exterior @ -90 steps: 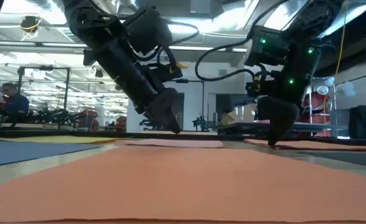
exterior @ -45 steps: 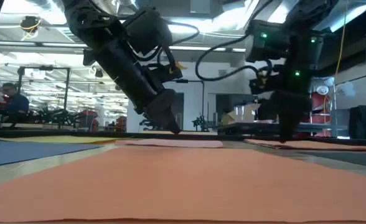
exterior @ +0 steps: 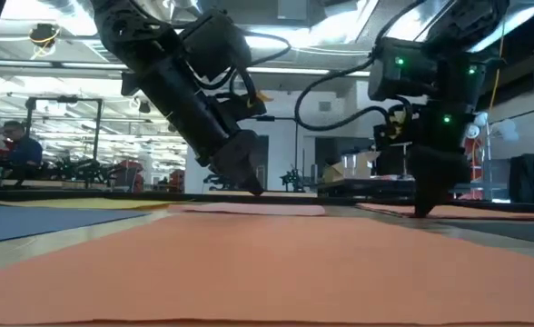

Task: Organize paper
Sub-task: Stack the orange paper on top of the orange paper

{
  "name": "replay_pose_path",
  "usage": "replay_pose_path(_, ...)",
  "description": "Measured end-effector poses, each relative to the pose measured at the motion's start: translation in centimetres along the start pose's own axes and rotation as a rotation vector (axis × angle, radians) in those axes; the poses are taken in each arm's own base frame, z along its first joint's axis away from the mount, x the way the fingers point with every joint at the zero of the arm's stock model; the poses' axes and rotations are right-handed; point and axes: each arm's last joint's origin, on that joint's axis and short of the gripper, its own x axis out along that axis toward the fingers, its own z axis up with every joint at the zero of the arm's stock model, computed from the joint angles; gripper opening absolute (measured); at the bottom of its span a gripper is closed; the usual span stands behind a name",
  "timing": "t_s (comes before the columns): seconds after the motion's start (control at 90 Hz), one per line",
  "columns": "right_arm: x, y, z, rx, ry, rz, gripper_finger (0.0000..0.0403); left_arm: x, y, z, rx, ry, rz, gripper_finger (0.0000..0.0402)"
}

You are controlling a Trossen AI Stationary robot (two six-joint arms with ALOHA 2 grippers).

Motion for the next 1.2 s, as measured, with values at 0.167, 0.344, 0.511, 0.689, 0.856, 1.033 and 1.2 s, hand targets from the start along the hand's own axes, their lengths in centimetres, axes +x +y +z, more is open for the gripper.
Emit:
replay_pose_path(0.167, 0.0, 0.0, 0.0, 0.0, 0.002, 0.006, 0.0084, 0.0, 0.0, 0.0, 0.0, 0.001, 0.0, 0.0)
replay_pose_path(0.344, 0.1, 0.0, -0.1, -0.001, 0.008, 0.008, 0.0019, 0.0, 0.0, 0.0, 0.001, 0.001, 0.0, 0.0)
replay_pose_path(0.511, -0.1, 0.1, 0.0, -0.001, 0.015, 0.013, 0.0008, 0.0, 0.0, 0.0, 0.001, 0.001, 0.0, 0.0)
replay_pose_path(0.689, -0.8, 0.3, 0.9, 0.006, -0.005, 0.052, 0.0001, 0.0, 0.0, 0.0, 0.006, 0.002, 0.0, 0.0)
replay_pose_path(0.856, -1.9, 0.6, 2.0, 0.009, -0.01, 0.104, 0.0001, 0.0, 0.0, 0.0, 0.007, 0.002, 0.0, 0.0)
replay_pose_path(1.033, -3.3, 1.4, 3.1, 0.002, -0.031, 0.184, 0.0, 0.0, 0.0, 0.0, 0.007, 0.002, 0.0, 0.0)
replay_pose_path(1.2, -5.1, 2.9, 3.9, -0.004, -0.042, 0.31, 0.0, 0.0, 0.0, 0.0, 0.006, 0.0, 0.0, 0.0)
